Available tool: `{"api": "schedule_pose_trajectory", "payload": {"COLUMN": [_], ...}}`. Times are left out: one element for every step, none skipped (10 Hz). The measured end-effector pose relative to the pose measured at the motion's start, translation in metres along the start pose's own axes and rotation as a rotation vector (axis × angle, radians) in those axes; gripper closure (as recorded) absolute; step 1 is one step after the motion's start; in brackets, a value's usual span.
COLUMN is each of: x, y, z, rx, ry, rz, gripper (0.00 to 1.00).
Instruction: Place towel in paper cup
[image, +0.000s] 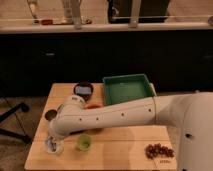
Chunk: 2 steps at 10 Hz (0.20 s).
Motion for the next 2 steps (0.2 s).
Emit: {"api": "schedule_pose_trajectory", "payload": {"x": [-0.0005,-0.0009], "y": [0.0021,0.0037], "z": [0.0033,0.0056], "rx": [-0.007,-0.011], "ry": [-0.008,-0.014], "rz": [0.002,0.004], "gripper": [1.0,1.0]}}
